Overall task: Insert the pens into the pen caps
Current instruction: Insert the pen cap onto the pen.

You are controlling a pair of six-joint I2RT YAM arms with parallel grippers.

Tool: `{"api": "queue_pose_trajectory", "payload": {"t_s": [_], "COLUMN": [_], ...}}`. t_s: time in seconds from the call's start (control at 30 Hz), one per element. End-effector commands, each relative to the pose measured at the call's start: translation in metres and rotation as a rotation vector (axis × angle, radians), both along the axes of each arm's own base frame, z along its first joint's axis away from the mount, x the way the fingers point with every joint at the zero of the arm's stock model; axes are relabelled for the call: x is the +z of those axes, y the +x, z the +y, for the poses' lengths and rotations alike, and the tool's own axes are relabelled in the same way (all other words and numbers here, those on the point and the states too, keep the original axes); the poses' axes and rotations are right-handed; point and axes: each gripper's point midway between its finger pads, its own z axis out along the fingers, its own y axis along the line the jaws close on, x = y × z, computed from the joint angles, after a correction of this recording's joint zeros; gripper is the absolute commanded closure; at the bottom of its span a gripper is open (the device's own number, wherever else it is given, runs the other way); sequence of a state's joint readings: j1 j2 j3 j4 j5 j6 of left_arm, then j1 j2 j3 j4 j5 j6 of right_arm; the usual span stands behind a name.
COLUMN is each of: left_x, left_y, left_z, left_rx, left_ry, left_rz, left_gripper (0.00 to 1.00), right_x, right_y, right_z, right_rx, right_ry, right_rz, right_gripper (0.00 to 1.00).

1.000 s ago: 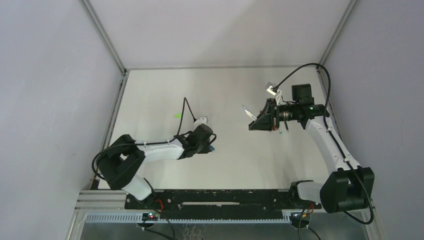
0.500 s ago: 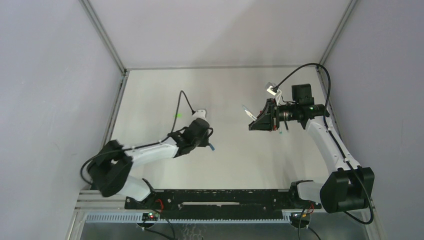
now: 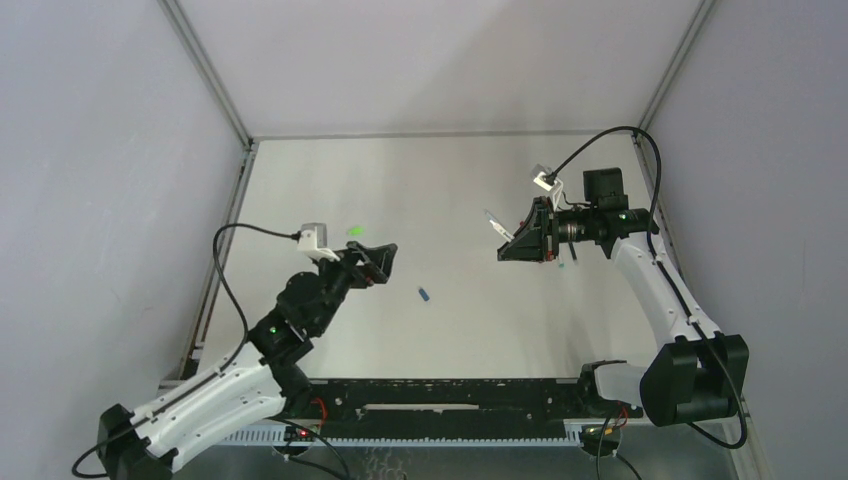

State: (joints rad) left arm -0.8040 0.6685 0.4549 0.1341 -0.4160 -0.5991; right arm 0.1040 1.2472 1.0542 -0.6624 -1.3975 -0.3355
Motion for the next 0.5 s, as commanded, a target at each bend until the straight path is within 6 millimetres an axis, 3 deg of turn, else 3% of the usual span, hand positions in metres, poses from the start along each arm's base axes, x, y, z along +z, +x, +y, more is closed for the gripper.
{"api": "queue_pose_trajectory", "payload": {"t_s": [0.0,0.1,0.27,0.4,0.47], "left_x": [-0.005,-0.012,-0.058,-0.088,-0.094], "left_y": [-0.003,-0.007,-0.005,-0.011,-0.013], "left_z": [-0.003,-0.016,-0.026,-0.034,-0.035], "left_rx": [-0.040,-0.092,-0.033,0.083,0.167], "left_ry": [-0.158,-0.206,-0.167,-0.089,-0.020], "left_rz": [-0.001,0.049,0.340,0.538,0.580], "left_gripper": [0.01,0.08,0.25,0.51,0.57], "right_x": [0.014,0.013,0.013,0.013,0.013], "right_y": [0.002,0.003,0.003,0.002,0.002], "right_z": [0.000,-0.001,-0.001,0.000,-0.001], "right_rx": [0.008,0.007,0.006,0.007,0.006], "right_ry": [0.016,0.014,0.014,0.013,0.013], "right_rz": [-0.066,-0.065,-0.064,-0.067,-0.065], "right_gripper": [1.00,1.00,1.00,1.00,1.00]}}
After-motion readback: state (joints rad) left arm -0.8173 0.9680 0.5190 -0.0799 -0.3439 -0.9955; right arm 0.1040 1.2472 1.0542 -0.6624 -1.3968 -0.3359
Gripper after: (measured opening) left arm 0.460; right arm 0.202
